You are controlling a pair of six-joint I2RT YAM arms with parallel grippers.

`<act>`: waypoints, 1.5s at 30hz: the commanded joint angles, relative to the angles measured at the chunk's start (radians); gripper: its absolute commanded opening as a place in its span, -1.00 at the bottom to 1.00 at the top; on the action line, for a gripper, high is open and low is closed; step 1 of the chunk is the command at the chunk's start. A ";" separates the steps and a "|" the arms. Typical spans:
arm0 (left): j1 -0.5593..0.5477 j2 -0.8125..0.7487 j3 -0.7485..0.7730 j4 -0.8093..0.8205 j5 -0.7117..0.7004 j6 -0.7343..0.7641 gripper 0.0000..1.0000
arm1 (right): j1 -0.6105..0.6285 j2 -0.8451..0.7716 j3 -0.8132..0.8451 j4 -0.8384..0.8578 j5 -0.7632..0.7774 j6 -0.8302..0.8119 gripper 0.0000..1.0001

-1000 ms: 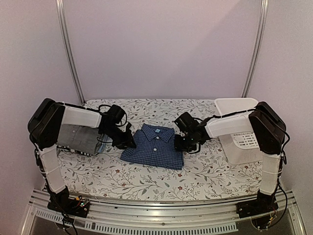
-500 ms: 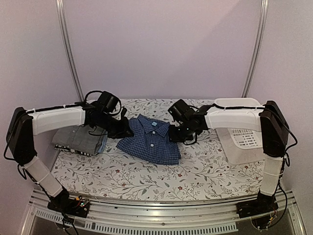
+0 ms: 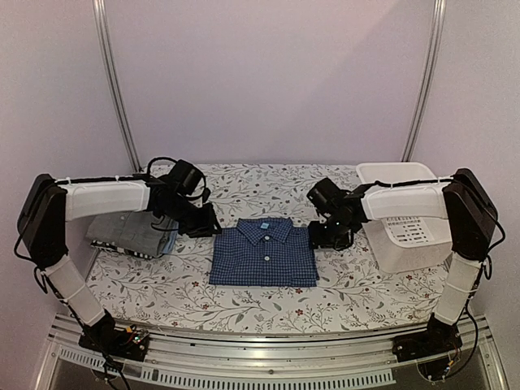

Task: Fold and stack the long sleeve shirts
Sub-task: Smooth out the square-folded shirt at the center of the board, then move the square-folded shirt to the center of the board.

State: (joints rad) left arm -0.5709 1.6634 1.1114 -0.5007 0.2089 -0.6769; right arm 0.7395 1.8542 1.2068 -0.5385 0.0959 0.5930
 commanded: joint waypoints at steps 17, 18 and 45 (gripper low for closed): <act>0.052 -0.016 -0.008 0.025 0.007 0.063 -0.49 | 0.302 0.256 0.426 -0.046 0.099 0.069 0.08; 0.062 -0.030 -0.017 0.025 0.010 0.067 -0.48 | 0.315 0.262 0.426 -0.044 0.108 0.077 0.09; 0.083 -0.115 0.008 -0.063 -0.022 0.107 -0.17 | 0.281 0.295 0.219 -0.074 0.282 0.138 0.23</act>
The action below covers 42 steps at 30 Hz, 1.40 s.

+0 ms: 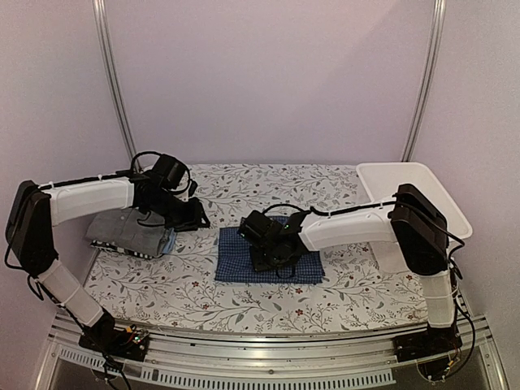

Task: Fold and stack the long sleeve shirts
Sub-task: Move the square-folded shirt to the center of the board, then move the square-folded shirt from the square-folded shirt.

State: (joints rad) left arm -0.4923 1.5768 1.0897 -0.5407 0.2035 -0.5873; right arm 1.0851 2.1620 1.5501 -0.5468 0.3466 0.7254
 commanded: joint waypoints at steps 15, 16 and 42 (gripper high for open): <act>0.012 -0.041 0.018 -0.051 -0.046 0.010 -0.15 | -0.248 -0.126 -0.313 0.062 0.041 -0.115 0.27; 0.014 -0.042 0.016 -0.052 -0.051 0.011 -0.15 | -0.259 -0.136 -0.328 0.072 0.037 -0.118 0.27; -0.098 -0.084 -0.175 -0.153 -0.493 -0.239 -0.07 | -0.201 -0.399 -0.221 0.227 -0.144 -0.184 0.89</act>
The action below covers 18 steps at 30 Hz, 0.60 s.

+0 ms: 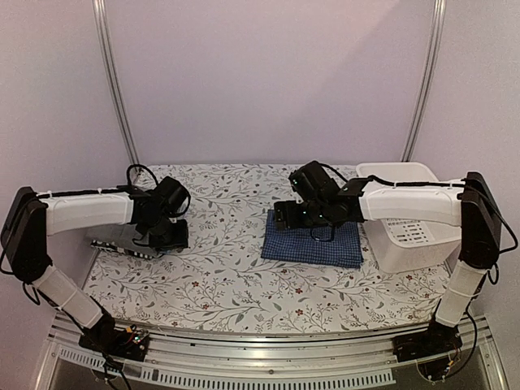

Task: Fold and stack the long sleeve shirts
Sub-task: Move the square-folded shirt from the square-folded shirt.

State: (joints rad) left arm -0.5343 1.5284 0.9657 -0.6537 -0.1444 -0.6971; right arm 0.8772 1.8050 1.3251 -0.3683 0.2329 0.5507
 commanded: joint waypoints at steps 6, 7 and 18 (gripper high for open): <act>-0.141 -0.075 -0.176 -0.066 -0.294 -0.378 -0.16 | 0.007 -0.068 -0.027 0.078 -0.043 -0.003 0.89; -0.141 -0.092 -0.209 -0.045 -0.293 -0.412 -0.17 | 0.007 -0.068 -0.032 0.078 -0.045 -0.002 0.89; 0.045 -0.217 -0.370 0.302 -0.299 -0.375 -0.22 | 0.007 -0.083 -0.071 0.079 -0.064 0.012 0.89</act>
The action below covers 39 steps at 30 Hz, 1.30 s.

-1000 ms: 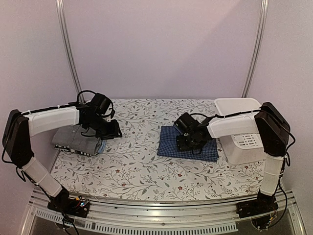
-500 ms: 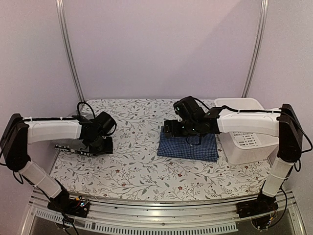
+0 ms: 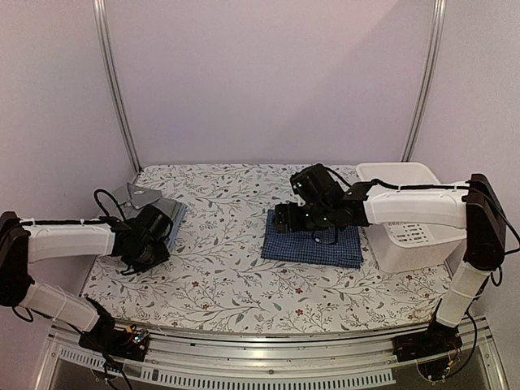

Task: Fold and stack the long sleeve shirts
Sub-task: Move the square-folded shirt from the square-folded shirt.

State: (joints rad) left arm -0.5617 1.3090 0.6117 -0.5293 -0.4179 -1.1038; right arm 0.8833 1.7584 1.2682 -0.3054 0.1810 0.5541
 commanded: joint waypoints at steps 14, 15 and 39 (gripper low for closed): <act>0.166 0.121 0.004 0.304 -0.023 0.099 -0.33 | 0.000 -0.037 -0.020 -0.002 -0.022 0.017 0.89; 0.171 0.126 0.002 0.319 -0.025 0.106 -0.33 | 0.001 -0.035 -0.018 -0.002 -0.023 0.017 0.89; 0.043 0.050 0.150 0.175 -0.004 0.200 -0.82 | 0.016 -0.010 -0.034 0.008 -0.042 0.033 0.89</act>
State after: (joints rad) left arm -0.4660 1.4624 0.7040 -0.2821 -0.4465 -0.9203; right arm 0.8906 1.7550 1.2522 -0.3054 0.1432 0.5797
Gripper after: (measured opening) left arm 0.091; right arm 0.945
